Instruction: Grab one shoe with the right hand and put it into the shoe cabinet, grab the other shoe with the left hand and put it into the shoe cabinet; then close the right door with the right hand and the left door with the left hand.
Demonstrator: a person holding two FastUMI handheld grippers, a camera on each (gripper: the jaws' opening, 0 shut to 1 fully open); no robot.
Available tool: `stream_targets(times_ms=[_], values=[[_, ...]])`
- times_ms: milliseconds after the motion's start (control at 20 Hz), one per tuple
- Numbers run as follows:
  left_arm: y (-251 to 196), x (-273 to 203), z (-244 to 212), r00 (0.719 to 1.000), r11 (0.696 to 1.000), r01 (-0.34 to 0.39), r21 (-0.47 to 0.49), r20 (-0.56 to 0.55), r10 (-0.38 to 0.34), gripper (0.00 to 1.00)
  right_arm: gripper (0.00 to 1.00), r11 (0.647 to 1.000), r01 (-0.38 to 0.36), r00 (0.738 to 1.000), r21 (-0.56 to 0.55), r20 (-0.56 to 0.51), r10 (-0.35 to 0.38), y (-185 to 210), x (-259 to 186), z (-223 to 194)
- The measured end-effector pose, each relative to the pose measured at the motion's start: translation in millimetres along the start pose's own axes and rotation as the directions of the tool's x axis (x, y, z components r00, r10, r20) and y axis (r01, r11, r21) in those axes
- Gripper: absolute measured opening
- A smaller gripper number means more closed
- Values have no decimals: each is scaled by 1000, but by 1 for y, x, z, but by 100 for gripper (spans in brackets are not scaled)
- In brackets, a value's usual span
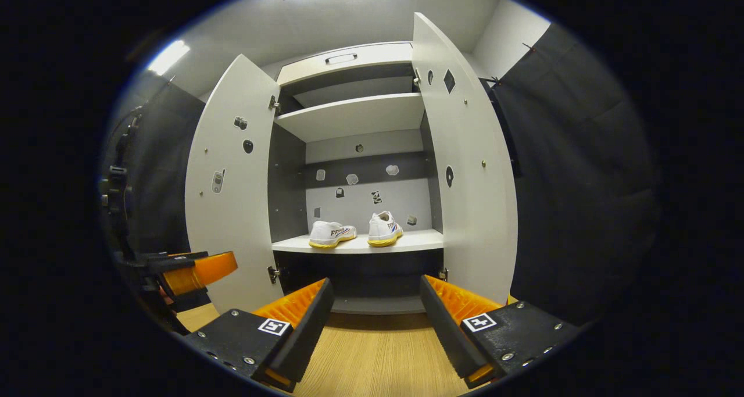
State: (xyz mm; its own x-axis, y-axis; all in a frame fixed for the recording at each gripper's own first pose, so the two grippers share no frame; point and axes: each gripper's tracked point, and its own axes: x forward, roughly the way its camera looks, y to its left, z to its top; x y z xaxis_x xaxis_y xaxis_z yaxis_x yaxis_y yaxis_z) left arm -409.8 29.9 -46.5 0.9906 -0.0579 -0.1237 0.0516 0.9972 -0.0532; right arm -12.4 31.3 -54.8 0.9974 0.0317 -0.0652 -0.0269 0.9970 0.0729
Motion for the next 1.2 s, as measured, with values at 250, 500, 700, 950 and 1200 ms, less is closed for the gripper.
stream_targets(times_ms=[250, 500, 700, 950, 1200], values=[[0, -10, 7, 999, 1000, -14, 9, 35, 14, 99, 92, 1000, -5, 1000, -6, 16, 5, -2, -4, 20], [2, -16, 0, 999, 1000, -22, 21, 33, 21, 97, 92, 999, 10, 999, 39, 52, -12, -69, -12, 100], [-7, -20, -6, 1000, 1000, 1, 20, 28, -1, 97, 92, 984, 178, 978, -28, 113, -173, -174, -9, 162], [-12, -21, -16, 1000, 1000, 12, 1, -1, -12, 99, 92, 962, 271, 958, -41, 114, -265, -242, 30, 195], [-7, -21, -17, 1000, 1000, -5, 19, -12, 5, 97, 93, 962, 272, 957, -35, 113, -267, -257, 58, 203]])
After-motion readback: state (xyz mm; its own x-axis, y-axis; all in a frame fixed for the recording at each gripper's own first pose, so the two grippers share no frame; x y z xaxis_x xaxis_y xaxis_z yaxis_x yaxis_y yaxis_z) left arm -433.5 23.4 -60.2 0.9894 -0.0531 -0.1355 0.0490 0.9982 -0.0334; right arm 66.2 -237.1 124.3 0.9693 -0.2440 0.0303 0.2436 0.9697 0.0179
